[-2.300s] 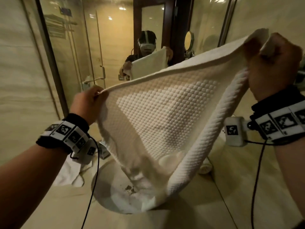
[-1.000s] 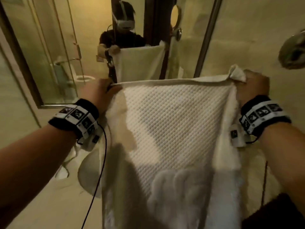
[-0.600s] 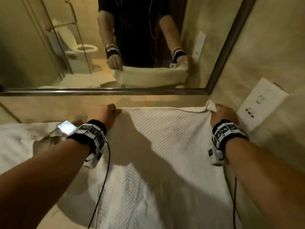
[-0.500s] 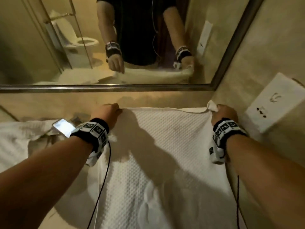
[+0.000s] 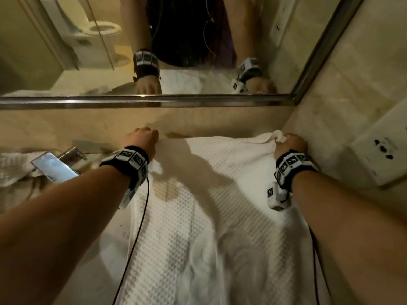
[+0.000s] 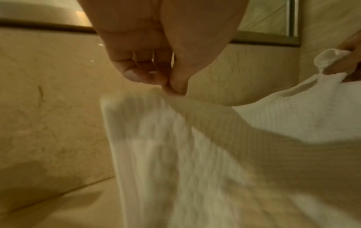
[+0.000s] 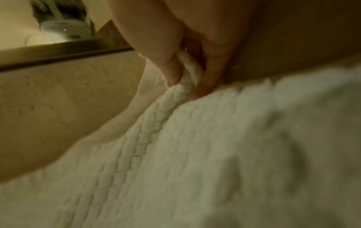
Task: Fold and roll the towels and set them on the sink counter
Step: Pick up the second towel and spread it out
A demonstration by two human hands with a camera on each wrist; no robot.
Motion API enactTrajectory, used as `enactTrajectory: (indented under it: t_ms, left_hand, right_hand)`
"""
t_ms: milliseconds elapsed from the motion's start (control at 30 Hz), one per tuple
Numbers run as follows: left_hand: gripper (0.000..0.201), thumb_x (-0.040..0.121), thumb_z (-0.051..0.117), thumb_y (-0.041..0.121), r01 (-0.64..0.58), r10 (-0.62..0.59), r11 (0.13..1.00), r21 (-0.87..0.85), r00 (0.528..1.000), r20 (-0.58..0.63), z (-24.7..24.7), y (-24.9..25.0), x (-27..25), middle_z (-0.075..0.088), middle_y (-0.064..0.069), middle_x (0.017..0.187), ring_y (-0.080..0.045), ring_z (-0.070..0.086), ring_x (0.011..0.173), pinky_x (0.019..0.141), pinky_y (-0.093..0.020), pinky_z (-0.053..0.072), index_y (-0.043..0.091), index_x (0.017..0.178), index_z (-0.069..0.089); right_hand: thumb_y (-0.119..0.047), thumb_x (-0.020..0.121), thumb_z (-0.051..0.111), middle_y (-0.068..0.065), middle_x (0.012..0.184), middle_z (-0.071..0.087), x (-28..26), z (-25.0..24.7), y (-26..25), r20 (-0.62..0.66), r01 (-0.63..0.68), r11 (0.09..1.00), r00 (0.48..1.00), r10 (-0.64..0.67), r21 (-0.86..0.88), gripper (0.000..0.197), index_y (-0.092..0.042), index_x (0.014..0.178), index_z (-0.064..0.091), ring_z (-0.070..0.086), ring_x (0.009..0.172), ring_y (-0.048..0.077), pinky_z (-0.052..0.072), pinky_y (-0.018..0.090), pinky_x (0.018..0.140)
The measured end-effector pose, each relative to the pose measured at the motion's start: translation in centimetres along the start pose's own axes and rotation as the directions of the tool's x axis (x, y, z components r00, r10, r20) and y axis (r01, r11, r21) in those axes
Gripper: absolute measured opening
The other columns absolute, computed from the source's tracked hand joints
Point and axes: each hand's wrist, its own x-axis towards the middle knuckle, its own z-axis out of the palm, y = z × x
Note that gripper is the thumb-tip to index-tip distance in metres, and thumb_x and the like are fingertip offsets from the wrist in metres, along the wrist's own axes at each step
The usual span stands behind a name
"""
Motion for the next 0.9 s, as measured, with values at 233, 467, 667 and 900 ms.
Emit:
enactTrajectory:
  t_ms: [233, 467, 667, 900]
  left_hand:
    - [0.026, 0.09, 0.048, 0.006, 0.045, -0.047, 0.999, 0.02, 0.994, 0.098, 3.2, 0.9, -0.5, 0.057, -0.012, 0.115, -0.033, 0.053, 0.105, 0.085, -0.04, 0.044, 0.014, 0.112, 0.057]
    - [0.027, 0.094, 0.052, 0.028, 0.197, -0.16, 0.946, -0.258, 0.975, 0.155, 6.4, 1.0, -4.0, 0.06, -0.015, 0.116, -0.033, 0.056, 0.105, 0.084, -0.036, 0.044, 0.01, 0.113, 0.06]
    - [0.072, 0.091, 0.06, 0.028, 0.417, -0.319, 0.835, -0.36, 0.899, 0.302, 9.3, 0.3, -3.6, 0.028, -0.016, 0.15, -0.034, 0.039, 0.132, 0.107, -0.04, 0.036, 0.008, 0.148, 0.02]
    - [0.054, 0.089, 0.06, 0.019, 0.426, -0.333, 0.85, -0.308, 0.89, 0.312, 10.2, -1.3, -0.2, 0.043, -0.018, 0.134, -0.037, 0.048, 0.119, 0.099, -0.042, 0.042, 0.007, 0.136, 0.038]
  right_hand:
    - [-0.012, 0.091, 0.057, 0.025, 0.118, 0.06, 1.0, 1.1, 0.2, 0.059, 0.11, 0.988, 0.993, -0.104, -0.11, 0.027, 0.001, 0.115, 0.055, 0.056, 0.113, 0.039, 0.047, 0.045, 0.096]
    - [-0.015, 0.095, 0.052, 0.027, 0.111, 0.061, 1.0, 1.1, 0.7, -0.019, 0.16, 0.984, 0.987, -0.162, -0.079, 0.021, 0.0, 0.109, 0.056, 0.057, 0.107, 0.043, 0.05, 0.047, 0.09]
    - [-0.018, 0.095, 0.05, 0.027, 0.107, 0.062, 0.6, 1.3, 0.6, -0.062, 0.144, 0.989, 0.987, -0.145, -0.021, 0.021, 0.0, 0.104, 0.058, 0.057, 0.104, 0.043, 0.048, 0.045, 0.085]
    - [-0.022, 0.095, 0.051, 0.024, 0.107, 0.063, 0.7, 1.4, 1.0, -0.098, 0.144, 0.989, 0.985, -0.14, 0.039, 0.024, -0.003, 0.106, 0.06, 0.058, 0.102, 0.041, 0.049, 0.044, 0.085]
